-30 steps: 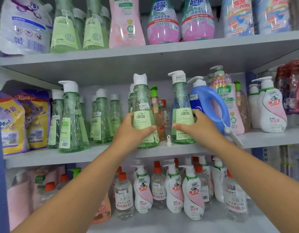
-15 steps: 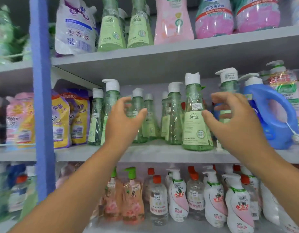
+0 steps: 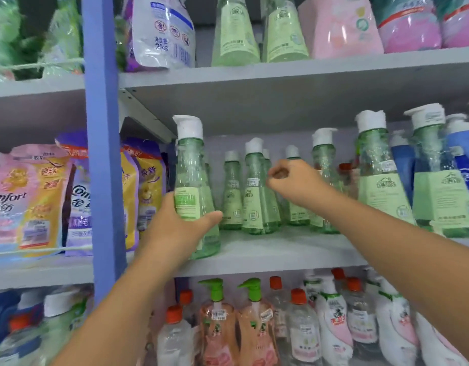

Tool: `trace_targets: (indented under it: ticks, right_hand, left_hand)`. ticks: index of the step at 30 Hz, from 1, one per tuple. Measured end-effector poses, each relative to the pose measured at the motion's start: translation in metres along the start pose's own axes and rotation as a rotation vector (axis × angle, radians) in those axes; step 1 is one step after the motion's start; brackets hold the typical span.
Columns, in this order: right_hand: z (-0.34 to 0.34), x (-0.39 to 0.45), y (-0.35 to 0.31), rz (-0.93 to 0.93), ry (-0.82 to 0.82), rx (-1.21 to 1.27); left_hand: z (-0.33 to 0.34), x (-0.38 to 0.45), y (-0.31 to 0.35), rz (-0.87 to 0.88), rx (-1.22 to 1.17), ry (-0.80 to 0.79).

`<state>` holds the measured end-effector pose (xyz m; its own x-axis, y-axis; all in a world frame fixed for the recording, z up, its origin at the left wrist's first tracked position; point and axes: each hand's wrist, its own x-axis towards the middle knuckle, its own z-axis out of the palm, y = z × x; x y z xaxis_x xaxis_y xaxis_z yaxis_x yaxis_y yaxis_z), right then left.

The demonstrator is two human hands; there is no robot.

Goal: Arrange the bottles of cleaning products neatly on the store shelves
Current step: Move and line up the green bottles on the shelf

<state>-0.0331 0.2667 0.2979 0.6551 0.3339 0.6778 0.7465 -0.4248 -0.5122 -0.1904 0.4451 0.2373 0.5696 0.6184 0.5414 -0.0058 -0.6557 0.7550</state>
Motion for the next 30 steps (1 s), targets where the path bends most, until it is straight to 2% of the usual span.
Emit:
trace_targets:
  ticks: [5, 7, 10, 12, 18, 25, 28, 30]
  right_hand:
    - [0.025, 0.025, -0.005, 0.259, -0.28, -0.229]
    - [0.039, 0.029, -0.003, 0.277, -0.293, -0.222]
    - [0.055, 0.037, 0.004, 0.258, -0.234, -0.188]
    - [0.059, 0.044, 0.009, 0.244, -0.25, -0.153]
    - [0.062, 0.064, 0.016, 0.148, -0.496, 0.011]
    - [0.084, 0.071, 0.023, 0.078, -0.616, 0.228]
    - [0.086, 0.057, 0.007, 0.029, -0.559, 0.035]
    - [0.08, 0.044, -0.015, -0.061, -0.322, -0.043]
  left_hand:
    - [-0.011, 0.01, -0.02, 0.014, 0.047, 0.082]
    - [-0.011, 0.012, -0.023, 0.035, 0.023, 0.11]
    - [-0.007, 0.011, -0.028, 0.042, 0.025, 0.164]
    - [-0.007, 0.012, -0.031, 0.035, 0.028, 0.169]
    - [-0.012, 0.02, -0.033, -0.02, 0.05, 0.13]
    - [-0.01, 0.016, -0.029, -0.034, 0.081, 0.153]
    - [-0.008, 0.015, -0.031, -0.035, 0.099, 0.192]
    - [-0.005, 0.012, -0.032, -0.027, 0.103, 0.232]
